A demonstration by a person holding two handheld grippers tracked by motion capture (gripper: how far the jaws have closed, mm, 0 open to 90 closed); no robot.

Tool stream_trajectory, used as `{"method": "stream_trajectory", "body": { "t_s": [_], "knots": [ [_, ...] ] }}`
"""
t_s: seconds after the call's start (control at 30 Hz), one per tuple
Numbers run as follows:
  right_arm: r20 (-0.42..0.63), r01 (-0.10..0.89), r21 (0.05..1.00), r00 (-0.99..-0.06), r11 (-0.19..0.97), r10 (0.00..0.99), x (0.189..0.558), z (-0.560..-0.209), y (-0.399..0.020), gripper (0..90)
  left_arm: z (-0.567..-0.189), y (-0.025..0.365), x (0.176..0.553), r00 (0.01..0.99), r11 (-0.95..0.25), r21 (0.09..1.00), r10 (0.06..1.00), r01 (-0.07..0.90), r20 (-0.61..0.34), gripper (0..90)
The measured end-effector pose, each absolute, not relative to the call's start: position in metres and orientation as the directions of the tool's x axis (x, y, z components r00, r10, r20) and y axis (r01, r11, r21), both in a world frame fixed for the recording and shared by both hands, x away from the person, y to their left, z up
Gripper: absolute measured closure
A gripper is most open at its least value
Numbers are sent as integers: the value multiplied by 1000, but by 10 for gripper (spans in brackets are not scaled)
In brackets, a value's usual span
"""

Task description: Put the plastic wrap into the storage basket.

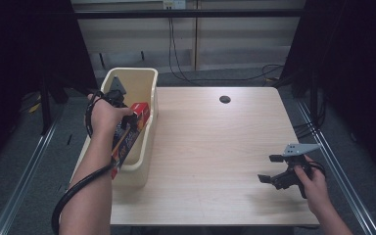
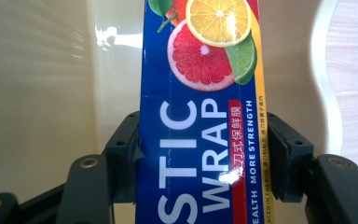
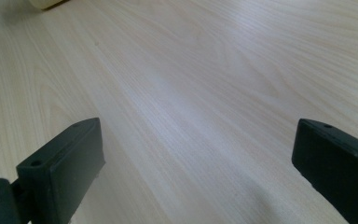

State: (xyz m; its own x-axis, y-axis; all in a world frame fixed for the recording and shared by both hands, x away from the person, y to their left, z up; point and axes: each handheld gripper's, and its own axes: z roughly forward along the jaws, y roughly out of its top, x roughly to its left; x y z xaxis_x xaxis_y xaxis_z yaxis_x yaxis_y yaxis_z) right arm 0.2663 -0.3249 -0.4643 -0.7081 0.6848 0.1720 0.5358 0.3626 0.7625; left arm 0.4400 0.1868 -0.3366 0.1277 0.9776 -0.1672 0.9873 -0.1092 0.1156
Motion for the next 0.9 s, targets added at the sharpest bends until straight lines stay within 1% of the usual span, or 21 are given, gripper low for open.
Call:
{"method": "stream_trajectory", "body": {
  "t_s": [0.47,0.57,0.7,0.9],
  "knots": [
    [172,535,762,-709,364,684,266,-464,-326,21,-343,185,443,116,-102,85,978,991,-175,398],
    [174,536,761,-711,366,681,266,-464,-325,21,-344,186,444,128,-118,71,976,991,-173,397],
    [175,537,760,-710,365,682,266,-464,-325,22,-347,185,445,109,-99,70,980,993,-168,396],
    [175,537,761,-710,364,682,266,-464,-327,21,-351,186,447,108,-100,56,979,993,-170,396]
  ]
}}
